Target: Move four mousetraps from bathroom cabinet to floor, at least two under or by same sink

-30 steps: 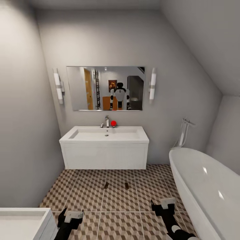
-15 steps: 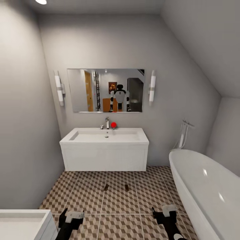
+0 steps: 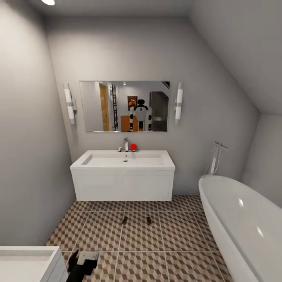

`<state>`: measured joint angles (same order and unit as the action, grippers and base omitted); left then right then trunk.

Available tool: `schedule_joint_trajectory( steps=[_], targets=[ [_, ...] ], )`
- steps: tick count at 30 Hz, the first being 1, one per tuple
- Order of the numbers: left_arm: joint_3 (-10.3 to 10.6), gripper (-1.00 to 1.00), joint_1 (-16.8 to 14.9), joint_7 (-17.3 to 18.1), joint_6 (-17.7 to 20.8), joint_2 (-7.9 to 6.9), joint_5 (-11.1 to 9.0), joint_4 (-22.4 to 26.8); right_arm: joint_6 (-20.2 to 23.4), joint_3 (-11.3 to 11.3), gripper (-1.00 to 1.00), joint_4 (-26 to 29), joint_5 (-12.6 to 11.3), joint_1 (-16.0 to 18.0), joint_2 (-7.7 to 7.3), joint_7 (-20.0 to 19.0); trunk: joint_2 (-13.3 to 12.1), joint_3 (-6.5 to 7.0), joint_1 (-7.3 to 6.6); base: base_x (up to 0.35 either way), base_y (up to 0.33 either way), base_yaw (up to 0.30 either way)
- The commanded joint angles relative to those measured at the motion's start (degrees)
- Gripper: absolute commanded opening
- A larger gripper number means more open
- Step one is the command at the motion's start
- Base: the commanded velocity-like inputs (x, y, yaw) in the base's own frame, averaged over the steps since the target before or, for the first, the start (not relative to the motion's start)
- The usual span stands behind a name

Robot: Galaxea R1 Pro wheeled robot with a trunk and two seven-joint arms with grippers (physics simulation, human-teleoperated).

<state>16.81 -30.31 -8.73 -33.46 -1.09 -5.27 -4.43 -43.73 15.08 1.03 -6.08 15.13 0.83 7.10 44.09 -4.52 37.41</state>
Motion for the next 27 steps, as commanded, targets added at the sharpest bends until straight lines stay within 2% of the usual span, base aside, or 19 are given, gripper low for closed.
schedule_joint_trajectory(
  steps=[1,5,6,11,12,13,18,20,23,25,27],
  targets=[
    [0.51,1.00,-0.11,-0.03,0.76,0.03,-0.52,-0.20,-0.45,0.47,1.00,-0.01,-0.61,-0.26,0.22,0.24,0.08,-0.10,0.02,0.000,0.000,0.000],
    [0.51,1.00,-0.10,-0.12,4.96,0.03,-0.53,-0.22,-0.70,0.40,1.00,0.16,-0.65,-0.66,0.46,0.47,0.08,-0.10,0.02,0.000,0.000,0.000],
    [0.51,1.00,-0.10,-0.14,9.72,0.03,-0.53,-0.22,-0.76,0.31,1.00,0.23,-0.71,-0.80,0.50,0.56,0.08,-0.10,0.02,0.000,0.000,0.000],
    [0.51,1.00,-0.10,-0.18,19.81,-0.16,-0.60,-0.22,0.98,0.21,1.00,0.77,-0.76,-0.88,0.46,0.80,0.08,-0.10,0.02,0.000,0.000,0.000],
    [0.51,1.00,-0.10,-0.16,24.92,-0.26,-0.65,-0.24,4.33,0.17,1.00,1.33,-0.77,-0.89,0.25,0.83,0.08,-0.10,0.02,0.000,0.000,0.000],
    [0.51,1.00,-0.06,-0.16,25.84,-0.29,-0.66,-0.26,5.25,0.16,1.00,1.55,-0.77,-0.89,0.19,0.88,0.08,-0.10,0.02,0.000,0.000,0.000],
    [0.44,1.00,2.32,-0.11,28.62,-0.98,-0.70,-0.30,9.41,0.13,1.00,3.42,-0.82,-0.89,-0.53,1.34,0.08,-0.10,0.02,0.000,0.000,0.000],
    [0.44,1.00,4.32,0.05,28.83,-2.19,-0.70,-0.31,10.17,0.08,1.00,4.50,-0.81,-0.90,-0.88,1.44,0.08,-0.10,0.02,0.000,0.000,0.000],
    [0.45,1.00,6.70,0.30,26.98,-4.07,-0.73,-0.31,10.56,-0.01,1.00,5.25,-0.84,-0.90,-1.66,1.45,0.08,-0.10,0.02,0.000,0.000,0.000],
    [0.46,1.00,7.50,0.33,25.30,-4.75,-0.76,-0.31,10.64,-0.03,1.00,5.41,-0.85,-0.90,-2.04,1.44,0.08,-0.10,0.02,0.000,0.000,0.000],
    [0.46,1.00,8.74,0.35,22.08,-5.46,-0.77,-0.31,10.71,-0.04,1.00,5.57,-0.89,-0.90,-2.60,1.37,0.08,-0.10,0.02,0.000,0.000,0.000]
  ],
)
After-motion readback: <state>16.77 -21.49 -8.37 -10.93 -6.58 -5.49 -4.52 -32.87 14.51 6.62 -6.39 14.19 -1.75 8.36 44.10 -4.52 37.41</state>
